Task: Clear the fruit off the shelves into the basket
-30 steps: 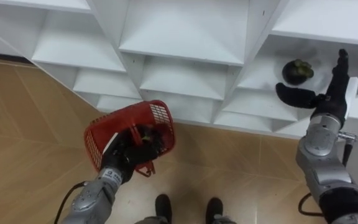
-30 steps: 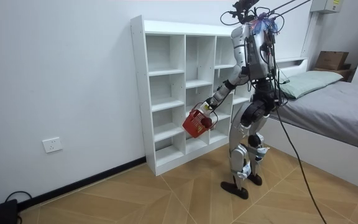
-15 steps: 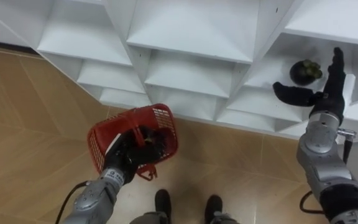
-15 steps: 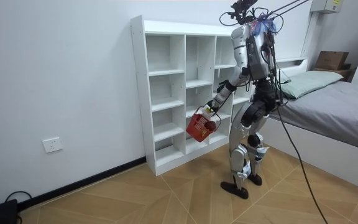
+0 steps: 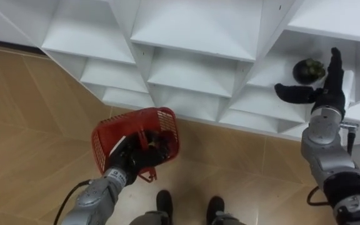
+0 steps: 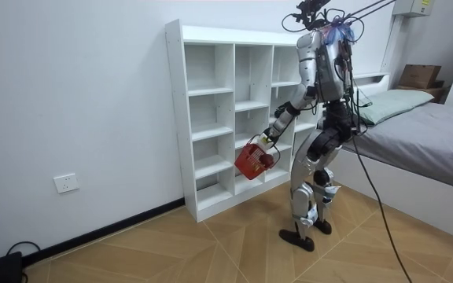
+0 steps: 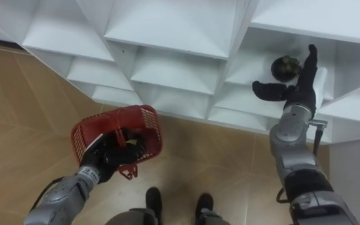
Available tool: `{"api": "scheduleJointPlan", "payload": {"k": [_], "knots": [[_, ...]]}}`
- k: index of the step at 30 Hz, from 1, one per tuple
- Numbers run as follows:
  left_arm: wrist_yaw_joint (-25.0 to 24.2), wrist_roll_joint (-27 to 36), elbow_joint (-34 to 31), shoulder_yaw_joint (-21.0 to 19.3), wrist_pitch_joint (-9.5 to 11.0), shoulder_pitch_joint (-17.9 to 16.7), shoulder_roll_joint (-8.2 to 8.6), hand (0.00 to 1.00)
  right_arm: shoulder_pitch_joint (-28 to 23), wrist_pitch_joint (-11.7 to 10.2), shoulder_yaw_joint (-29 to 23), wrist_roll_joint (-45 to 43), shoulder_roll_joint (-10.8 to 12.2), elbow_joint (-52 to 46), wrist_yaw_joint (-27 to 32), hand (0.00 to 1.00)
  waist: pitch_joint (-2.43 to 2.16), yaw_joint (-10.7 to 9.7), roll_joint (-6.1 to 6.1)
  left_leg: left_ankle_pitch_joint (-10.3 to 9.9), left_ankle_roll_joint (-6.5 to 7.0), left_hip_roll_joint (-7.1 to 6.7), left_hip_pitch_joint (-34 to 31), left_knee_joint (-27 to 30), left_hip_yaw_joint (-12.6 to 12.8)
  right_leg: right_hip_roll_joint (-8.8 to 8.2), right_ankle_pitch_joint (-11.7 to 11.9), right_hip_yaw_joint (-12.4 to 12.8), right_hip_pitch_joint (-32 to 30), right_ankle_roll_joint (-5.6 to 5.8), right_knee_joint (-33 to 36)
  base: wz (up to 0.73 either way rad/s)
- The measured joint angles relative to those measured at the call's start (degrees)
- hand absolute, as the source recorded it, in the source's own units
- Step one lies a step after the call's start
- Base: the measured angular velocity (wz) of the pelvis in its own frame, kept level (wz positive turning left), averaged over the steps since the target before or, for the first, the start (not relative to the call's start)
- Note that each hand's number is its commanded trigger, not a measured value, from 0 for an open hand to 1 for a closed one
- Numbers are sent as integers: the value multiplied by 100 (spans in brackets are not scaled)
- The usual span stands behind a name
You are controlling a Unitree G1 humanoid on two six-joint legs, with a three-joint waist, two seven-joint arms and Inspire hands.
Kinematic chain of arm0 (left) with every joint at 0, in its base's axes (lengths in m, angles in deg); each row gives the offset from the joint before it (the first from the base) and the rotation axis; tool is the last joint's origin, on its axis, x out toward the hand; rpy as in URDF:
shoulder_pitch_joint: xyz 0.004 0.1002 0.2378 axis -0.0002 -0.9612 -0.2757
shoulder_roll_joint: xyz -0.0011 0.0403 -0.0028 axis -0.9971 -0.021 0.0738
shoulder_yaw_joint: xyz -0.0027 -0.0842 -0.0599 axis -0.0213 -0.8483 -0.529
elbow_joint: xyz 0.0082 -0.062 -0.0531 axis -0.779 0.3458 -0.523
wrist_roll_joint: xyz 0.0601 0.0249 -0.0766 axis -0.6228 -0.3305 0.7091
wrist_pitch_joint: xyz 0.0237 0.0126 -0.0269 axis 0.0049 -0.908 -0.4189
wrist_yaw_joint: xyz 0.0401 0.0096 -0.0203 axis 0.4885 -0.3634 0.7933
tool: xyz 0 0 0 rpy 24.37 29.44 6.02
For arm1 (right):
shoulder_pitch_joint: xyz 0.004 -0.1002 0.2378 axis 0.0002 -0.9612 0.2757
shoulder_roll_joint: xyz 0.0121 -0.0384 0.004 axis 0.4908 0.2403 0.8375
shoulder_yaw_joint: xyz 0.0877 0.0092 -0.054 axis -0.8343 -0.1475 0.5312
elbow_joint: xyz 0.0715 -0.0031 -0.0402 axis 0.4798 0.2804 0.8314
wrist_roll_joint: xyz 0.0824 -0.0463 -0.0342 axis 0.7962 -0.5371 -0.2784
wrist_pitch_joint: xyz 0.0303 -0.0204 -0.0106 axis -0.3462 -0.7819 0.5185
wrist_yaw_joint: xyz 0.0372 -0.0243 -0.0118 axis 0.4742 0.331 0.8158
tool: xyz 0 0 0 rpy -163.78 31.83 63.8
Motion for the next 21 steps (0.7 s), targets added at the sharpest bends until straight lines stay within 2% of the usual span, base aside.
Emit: {"api": "scheduleJointPlan", "payload": {"k": [21], "knots": [[0, 3, 30, 152, -54, 126, -11, 100, 56, 45, 210, 237, -78, 17, 76, 0, 16, -13, -29, 5, 8, -11, -24, 55, 63, -56, -71, 14, -90, -10, 172, -1]]}}
